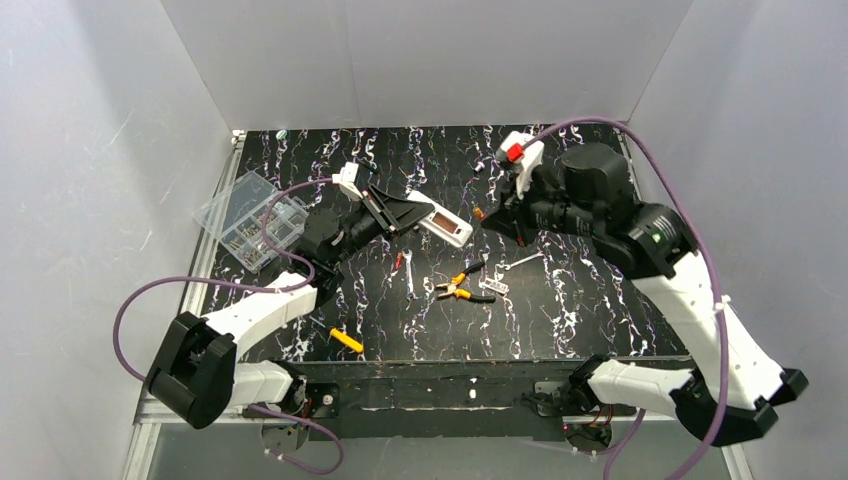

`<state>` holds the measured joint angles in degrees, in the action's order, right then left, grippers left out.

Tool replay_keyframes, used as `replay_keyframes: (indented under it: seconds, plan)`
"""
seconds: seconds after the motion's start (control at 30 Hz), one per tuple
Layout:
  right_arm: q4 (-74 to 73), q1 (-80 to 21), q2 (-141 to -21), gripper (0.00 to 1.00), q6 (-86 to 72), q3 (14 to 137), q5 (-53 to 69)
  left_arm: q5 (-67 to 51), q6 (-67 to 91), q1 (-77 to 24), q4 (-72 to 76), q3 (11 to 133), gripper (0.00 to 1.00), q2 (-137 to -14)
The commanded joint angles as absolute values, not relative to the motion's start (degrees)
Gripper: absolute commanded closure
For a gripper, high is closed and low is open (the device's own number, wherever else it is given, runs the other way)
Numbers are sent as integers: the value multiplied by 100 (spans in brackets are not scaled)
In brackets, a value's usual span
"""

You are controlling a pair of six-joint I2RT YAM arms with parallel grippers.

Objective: Load the batteries into the remote control
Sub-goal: Load the battery into the remote control.

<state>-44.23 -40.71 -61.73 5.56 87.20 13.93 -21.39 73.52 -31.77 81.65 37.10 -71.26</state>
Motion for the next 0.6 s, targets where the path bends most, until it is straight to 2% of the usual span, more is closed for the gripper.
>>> replay_keyframes:
  seconds: [0.0, 0.3, 0.57]
  plan:
    - [-6113, -4129, -6798, 99, 298, 9727, 1505, -2305, 7696, -3232, 8828, 3977, 100, -7173]
    - [-7053, -4184, -7784, 99, -148, 10449, 1256, -3349, 7622, -3548, 8826, 4275, 100, -7619]
    - [-7171, -4228, -7997, 99, -632, 10160, 1286, -3445, 7384, -3820, 8831, 4134, 100, -7818]
